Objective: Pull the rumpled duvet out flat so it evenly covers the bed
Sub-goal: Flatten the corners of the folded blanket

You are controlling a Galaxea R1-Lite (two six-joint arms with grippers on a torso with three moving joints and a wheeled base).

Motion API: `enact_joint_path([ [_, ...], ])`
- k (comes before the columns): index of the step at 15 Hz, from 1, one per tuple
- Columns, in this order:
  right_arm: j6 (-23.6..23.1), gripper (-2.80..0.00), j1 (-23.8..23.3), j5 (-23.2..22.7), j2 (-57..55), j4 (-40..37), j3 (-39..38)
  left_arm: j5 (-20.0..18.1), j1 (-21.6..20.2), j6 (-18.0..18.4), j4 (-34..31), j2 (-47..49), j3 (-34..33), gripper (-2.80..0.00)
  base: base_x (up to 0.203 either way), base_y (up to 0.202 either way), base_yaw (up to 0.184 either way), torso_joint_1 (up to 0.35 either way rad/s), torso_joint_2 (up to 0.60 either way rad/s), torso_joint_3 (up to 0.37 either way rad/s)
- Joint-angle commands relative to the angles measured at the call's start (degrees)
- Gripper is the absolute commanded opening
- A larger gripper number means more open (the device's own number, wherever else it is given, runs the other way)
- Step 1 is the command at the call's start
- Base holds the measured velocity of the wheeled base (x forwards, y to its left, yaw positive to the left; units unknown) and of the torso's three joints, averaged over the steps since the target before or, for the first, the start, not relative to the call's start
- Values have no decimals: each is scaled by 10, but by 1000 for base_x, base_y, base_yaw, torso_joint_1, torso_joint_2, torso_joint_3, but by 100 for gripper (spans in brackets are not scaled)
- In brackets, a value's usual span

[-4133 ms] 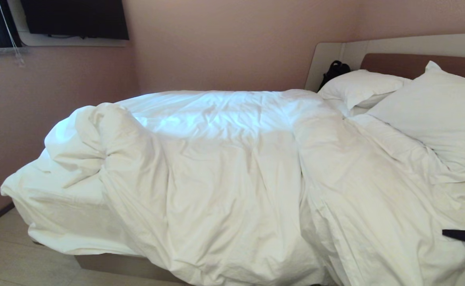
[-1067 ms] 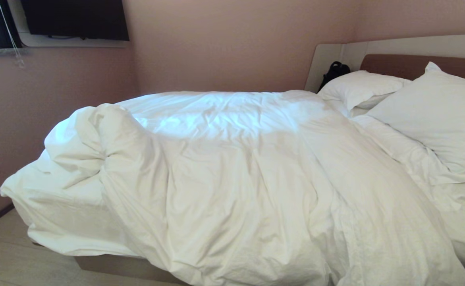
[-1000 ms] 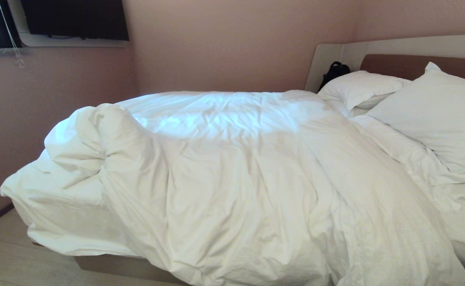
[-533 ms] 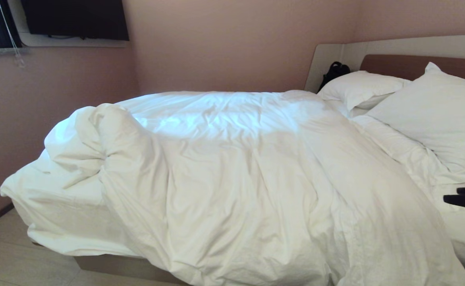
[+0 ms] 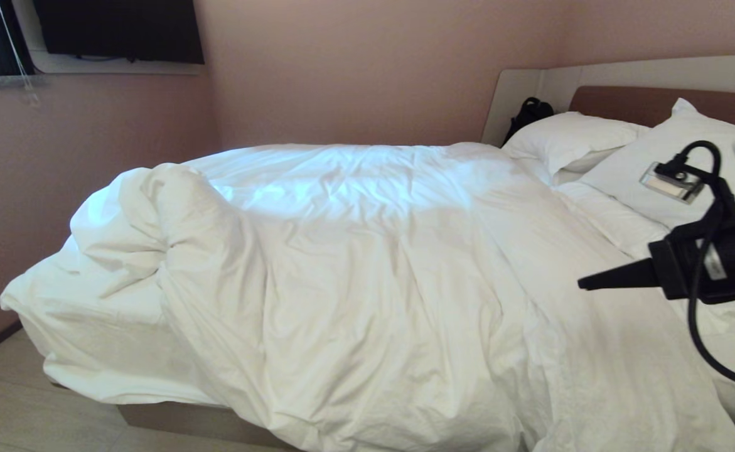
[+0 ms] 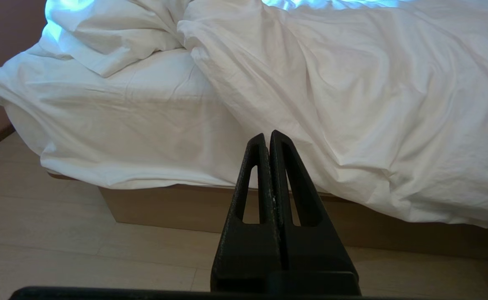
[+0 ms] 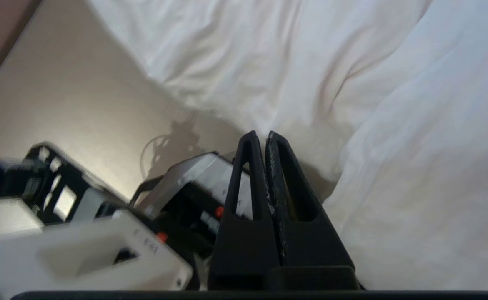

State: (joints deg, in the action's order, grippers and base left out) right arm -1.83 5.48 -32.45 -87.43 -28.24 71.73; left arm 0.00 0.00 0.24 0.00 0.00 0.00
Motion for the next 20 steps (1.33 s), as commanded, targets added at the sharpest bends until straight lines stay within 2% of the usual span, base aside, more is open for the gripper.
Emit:
enact_joint_path([
  [1, 146, -280, 38, 411, -84, 63, 30, 0, 0, 0, 0, 0, 0, -280, 0, 0, 0, 0, 0, 0],
  [3, 159, -280, 56, 481, -135, 72, 47, 0, 0, 0, 0, 0, 0, -280, 0, 0, 0, 0, 0, 0],
  [6, 172, -280, 60, 526, -196, 116, 53, 0, 0, 0, 0, 0, 0, -280, 0, 0, 0, 0, 0, 0],
  [9, 175, -280, 60, 586, -223, 122, 52, 0, 0, 0, 0, 0, 0, -280, 0, 0, 0, 0, 0, 0],
  [10, 174, 0, 60, 587, -223, 122, 49, 0, 0, 0, 0, 0, 0, -280, 0, 0, 0, 0, 0, 0],
  [14, 168, 0, 64, 589, -225, 122, 43, 0, 0, 0, 0, 0, 0, -280, 0, 0, 0, 0, 0, 0],
  [20, 168, 0, 101, 617, -236, 123, 26, 0, 0, 0, 0, 0, 0, -280, 0, 0, 0, 0, 0, 0],
])
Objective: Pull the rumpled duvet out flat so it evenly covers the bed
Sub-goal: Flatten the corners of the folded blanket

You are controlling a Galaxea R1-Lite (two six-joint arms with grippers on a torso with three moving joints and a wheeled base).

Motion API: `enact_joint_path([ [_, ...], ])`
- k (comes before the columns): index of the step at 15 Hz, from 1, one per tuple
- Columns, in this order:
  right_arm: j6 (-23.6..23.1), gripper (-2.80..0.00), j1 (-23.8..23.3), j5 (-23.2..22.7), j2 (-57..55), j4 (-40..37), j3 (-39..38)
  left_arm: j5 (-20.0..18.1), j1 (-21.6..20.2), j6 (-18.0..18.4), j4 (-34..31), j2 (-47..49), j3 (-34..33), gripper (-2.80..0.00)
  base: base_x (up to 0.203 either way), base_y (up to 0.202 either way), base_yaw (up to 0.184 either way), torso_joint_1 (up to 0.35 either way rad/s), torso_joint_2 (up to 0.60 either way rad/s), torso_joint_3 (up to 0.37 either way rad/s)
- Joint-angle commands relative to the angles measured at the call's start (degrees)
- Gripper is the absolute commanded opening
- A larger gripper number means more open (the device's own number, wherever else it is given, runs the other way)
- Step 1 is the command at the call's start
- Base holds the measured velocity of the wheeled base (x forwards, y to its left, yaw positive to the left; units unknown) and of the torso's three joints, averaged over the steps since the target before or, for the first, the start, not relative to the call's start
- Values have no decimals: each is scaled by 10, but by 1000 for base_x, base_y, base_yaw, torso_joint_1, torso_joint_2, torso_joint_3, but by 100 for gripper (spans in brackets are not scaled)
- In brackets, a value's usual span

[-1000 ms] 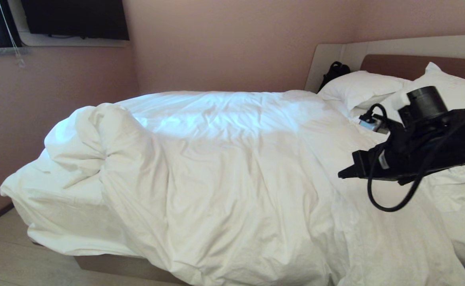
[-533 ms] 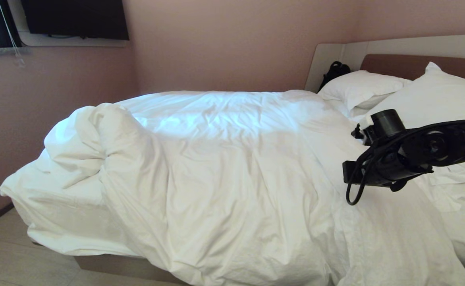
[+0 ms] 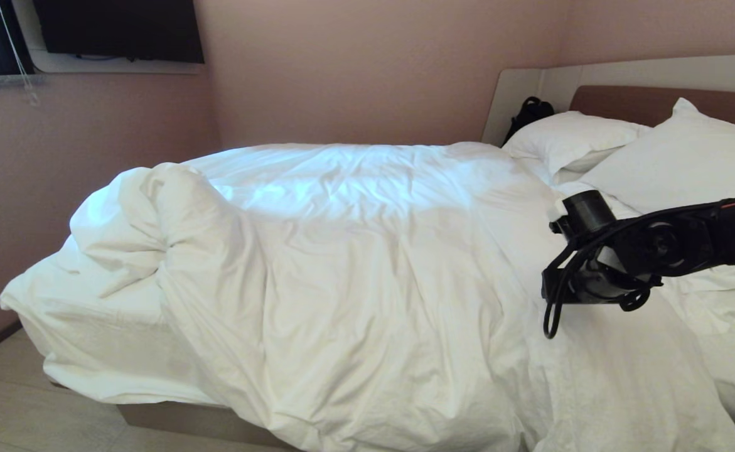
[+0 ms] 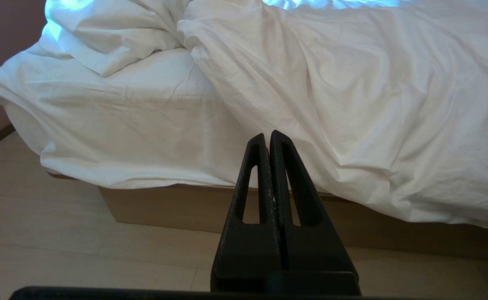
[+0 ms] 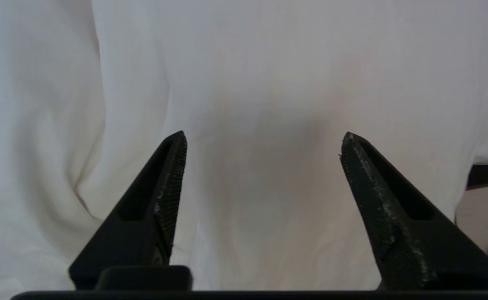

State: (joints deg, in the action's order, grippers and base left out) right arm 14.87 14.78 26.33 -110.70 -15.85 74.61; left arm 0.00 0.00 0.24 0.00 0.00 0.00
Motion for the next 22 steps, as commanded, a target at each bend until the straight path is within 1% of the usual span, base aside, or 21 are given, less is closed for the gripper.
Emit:
enact_joint_path([
  [1, 0, 0, 14, 30, -2, -1, -9, 0, 0, 0, 0, 0, 0, -280, 0, 0, 0, 0, 0, 0],
  [4, -1, 0, 33, 54, -13, -1, -19, 0, 0, 0, 0, 0, 0, -280, 0, 0, 0, 0, 0, 0],
  [9, -1, 0, 41, 91, -47, 11, -21, 0, 0, 0, 0, 0, 0, -280, 0, 0, 0, 0, 0, 0],
  [11, -1, 0, 41, 126, -77, 31, -21, 0, 0, 0, 0, 0, 0, -280, 0, 0, 0, 0, 0, 0],
  [12, 0, 0, 41, 132, -84, 36, -19, 0, 0, 0, 0, 0, 0, -280, 0, 0, 0, 0, 0, 0],
  [18, 0, 0, 38, 135, -94, 50, -15, 0, 0, 0, 0, 0, 0, -280, 0, 0, 0, 0, 0, 0],
  [22, -1, 0, 25, 158, -103, 51, -5, 0, 0, 0, 0, 0, 0, -280, 0, 0, 0, 0, 0, 0],
])
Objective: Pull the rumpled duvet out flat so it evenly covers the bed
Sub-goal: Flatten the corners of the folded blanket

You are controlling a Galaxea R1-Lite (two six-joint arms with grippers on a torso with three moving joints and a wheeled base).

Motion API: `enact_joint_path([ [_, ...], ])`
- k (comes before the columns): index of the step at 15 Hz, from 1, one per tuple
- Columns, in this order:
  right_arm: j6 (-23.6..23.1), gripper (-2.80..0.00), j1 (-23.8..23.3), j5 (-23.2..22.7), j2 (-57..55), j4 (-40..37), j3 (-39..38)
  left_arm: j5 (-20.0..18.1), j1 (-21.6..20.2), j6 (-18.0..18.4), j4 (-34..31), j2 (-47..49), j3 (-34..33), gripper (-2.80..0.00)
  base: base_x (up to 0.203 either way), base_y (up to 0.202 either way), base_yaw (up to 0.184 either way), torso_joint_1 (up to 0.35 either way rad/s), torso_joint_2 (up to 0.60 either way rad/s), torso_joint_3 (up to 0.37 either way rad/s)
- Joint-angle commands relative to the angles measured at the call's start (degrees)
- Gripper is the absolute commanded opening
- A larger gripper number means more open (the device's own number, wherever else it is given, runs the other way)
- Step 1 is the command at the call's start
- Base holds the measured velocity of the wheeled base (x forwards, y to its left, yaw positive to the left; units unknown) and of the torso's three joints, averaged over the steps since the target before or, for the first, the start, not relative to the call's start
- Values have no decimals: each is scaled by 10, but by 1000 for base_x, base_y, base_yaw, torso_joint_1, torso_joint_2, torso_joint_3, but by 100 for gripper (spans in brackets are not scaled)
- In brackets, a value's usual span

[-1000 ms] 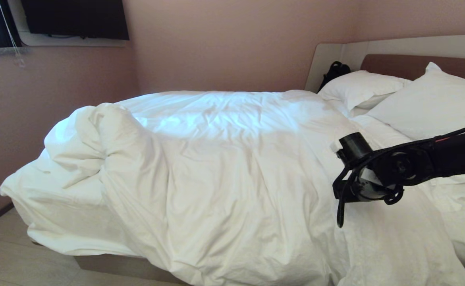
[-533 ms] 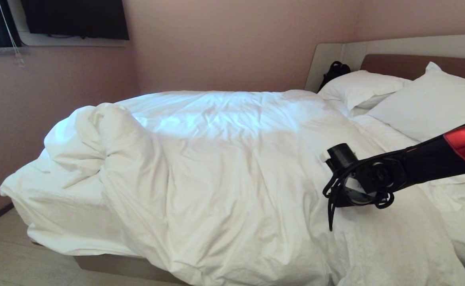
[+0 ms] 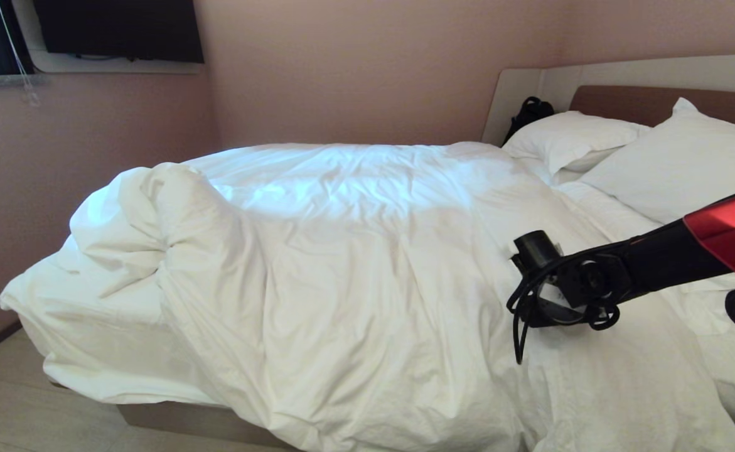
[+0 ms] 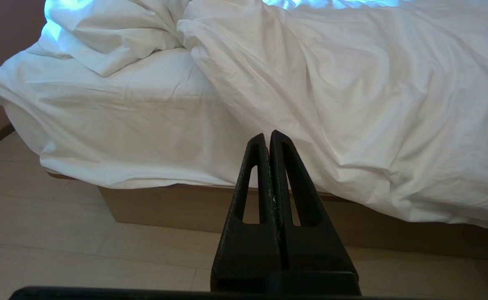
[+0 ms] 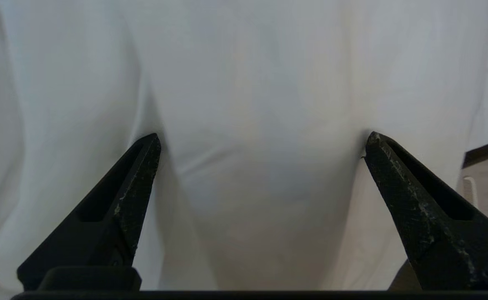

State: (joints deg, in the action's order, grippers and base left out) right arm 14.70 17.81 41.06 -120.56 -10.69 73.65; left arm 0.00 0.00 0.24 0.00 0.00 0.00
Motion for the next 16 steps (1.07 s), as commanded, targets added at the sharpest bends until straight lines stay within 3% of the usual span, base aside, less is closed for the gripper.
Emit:
enact_joint_path([
  [1, 1, 0, -9, 15, -8, -1, 7, 0, 0, 0, 0, 0, 0, -280, 0, 0, 0, 0, 0, 0],
  [2, 0, -280, -21, 18, -12, -1, 9, 0, 0, 0, 0, 0, 0, -280, 0, 0, 0, 0, 0, 0],
  [10, 2, -280, -30, 9, 11, -2, 18, 0, 0, 0, 0, 0, 0, -280, 0, 0, 0, 0, 0, 0],
  [16, 6, -280, -27, -95, 92, -10, 15, 0, 0, 0, 0, 0, 0, -280, 0, 0, 0, 0, 0, 0],
])
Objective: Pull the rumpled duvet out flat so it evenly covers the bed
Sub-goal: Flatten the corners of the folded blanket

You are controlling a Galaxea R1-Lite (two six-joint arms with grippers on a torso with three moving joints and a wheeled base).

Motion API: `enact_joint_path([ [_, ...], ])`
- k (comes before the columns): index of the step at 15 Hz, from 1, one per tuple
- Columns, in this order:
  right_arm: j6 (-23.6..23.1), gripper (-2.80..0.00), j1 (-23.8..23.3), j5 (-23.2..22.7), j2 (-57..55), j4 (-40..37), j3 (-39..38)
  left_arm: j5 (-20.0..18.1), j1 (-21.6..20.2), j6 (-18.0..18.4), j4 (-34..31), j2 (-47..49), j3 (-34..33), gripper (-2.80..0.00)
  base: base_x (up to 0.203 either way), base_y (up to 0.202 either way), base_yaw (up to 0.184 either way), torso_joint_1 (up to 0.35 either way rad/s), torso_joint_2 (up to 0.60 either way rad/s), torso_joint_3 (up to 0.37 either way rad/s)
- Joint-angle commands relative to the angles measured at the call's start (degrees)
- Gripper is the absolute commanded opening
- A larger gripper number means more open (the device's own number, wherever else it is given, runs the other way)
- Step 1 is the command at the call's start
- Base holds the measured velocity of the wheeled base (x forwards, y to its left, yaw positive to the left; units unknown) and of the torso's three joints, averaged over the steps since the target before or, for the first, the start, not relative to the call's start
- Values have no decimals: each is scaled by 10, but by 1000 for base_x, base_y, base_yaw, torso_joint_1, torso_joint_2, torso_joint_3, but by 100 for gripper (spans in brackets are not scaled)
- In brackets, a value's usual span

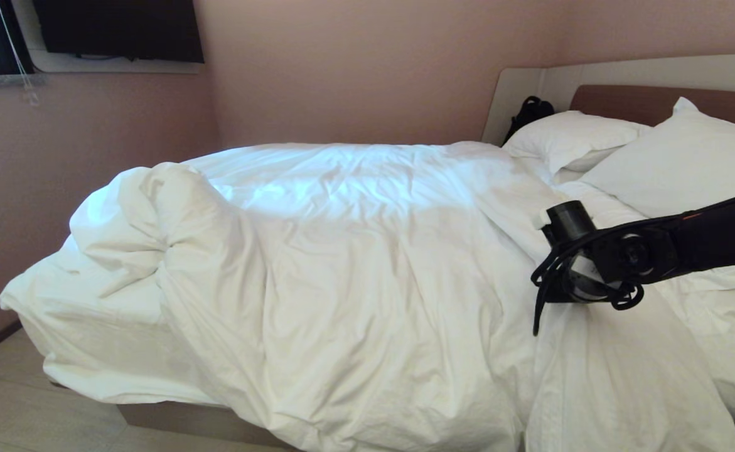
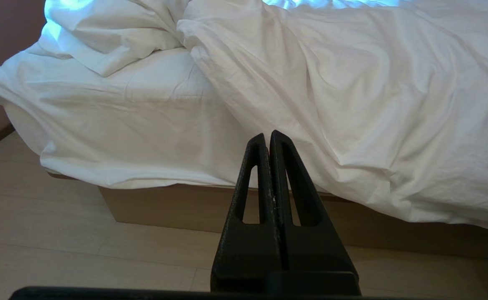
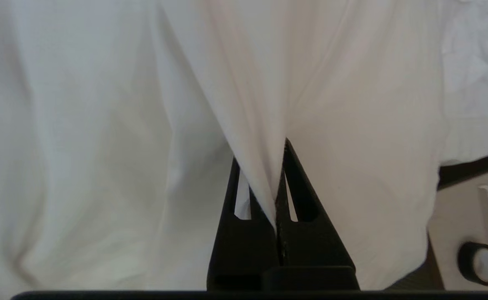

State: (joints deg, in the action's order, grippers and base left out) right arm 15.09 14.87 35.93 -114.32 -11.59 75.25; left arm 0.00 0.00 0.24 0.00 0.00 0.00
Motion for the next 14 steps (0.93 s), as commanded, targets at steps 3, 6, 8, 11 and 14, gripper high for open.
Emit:
enact_joint_path([
  [3, 35, -280, 32, -98, 72, -8, -2, 0, 0, 0, 0, 0, 0, -280, 0, 0, 0, 0, 0, 0],
  [6, 75, -280, 66, -146, 77, -8, 0, 0, 0, 0, 0, 0, 0, -280, 0, 0, 0, 0, 0, 0],
  [8, 100, -280, 83, -148, 70, -1, 4, 0, 0, 0, 0, 0, 0, -280, 0, 0, 0, 0, 0, 0],
  [11, 126, -280, 100, -147, 37, 0, 11, 0, 0, 0, 0, 0, 0, -280, 0, 0, 0, 0, 0, 0],
  [14, 129, -280, 105, -147, -7, 0, 13, 0, 0, 0, 0, 0, 0, -280, 0, 0, 0, 0, 0, 0],
])
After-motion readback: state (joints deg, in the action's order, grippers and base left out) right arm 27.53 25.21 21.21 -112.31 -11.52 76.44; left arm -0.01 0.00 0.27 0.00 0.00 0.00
